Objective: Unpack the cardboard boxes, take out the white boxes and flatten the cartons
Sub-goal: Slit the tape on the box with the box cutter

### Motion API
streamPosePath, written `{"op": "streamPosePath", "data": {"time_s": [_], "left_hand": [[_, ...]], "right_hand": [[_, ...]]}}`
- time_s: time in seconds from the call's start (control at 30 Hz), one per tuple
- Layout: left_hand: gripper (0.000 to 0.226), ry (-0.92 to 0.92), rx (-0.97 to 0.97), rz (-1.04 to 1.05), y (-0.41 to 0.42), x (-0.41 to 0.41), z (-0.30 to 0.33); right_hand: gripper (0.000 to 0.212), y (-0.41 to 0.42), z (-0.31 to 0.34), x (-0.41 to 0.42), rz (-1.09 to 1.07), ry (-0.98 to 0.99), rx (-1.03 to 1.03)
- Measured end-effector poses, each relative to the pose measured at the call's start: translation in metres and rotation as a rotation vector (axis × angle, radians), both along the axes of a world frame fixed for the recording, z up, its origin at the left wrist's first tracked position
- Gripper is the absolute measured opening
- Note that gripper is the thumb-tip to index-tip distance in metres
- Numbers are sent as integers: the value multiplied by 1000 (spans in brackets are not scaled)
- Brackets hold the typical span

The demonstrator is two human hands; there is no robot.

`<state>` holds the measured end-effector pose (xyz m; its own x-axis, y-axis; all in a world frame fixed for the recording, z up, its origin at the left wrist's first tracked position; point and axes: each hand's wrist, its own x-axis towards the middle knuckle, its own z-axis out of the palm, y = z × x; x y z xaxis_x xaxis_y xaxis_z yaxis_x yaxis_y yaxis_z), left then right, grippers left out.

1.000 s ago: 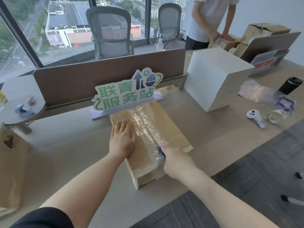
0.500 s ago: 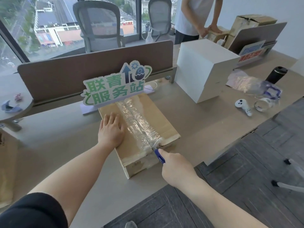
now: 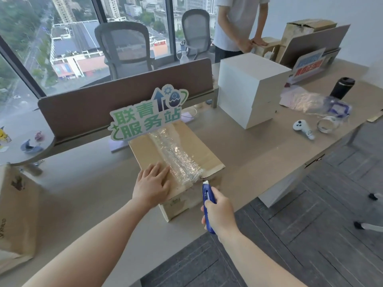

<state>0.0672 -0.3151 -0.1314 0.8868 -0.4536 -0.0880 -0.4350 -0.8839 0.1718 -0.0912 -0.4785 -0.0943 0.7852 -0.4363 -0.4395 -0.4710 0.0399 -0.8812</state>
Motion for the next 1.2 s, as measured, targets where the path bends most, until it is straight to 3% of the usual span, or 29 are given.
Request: {"op": "streamPosePath", "data": {"time_s": [0.23, 0.47, 0.77, 0.93, 1.2], "left_hand": [[72, -90, -23, -127, 12, 13, 0], [48, -79, -79, -110, 8, 12, -12], [47, -67, -101, -131, 7, 12, -12], [45, -62, -106, -150, 12, 15, -8], [37, 10, -222, -52, 1, 39, 13]], "right_hand": [[60, 31, -5, 13, -191, -14, 86], [61, 69, -14, 18, -245, -21, 103], [55, 91, -8, 11, -210, -19, 135], [49, 74, -1, -10, -155, -42, 118], [38, -31, -6, -5, -382, -2, -72]]}}
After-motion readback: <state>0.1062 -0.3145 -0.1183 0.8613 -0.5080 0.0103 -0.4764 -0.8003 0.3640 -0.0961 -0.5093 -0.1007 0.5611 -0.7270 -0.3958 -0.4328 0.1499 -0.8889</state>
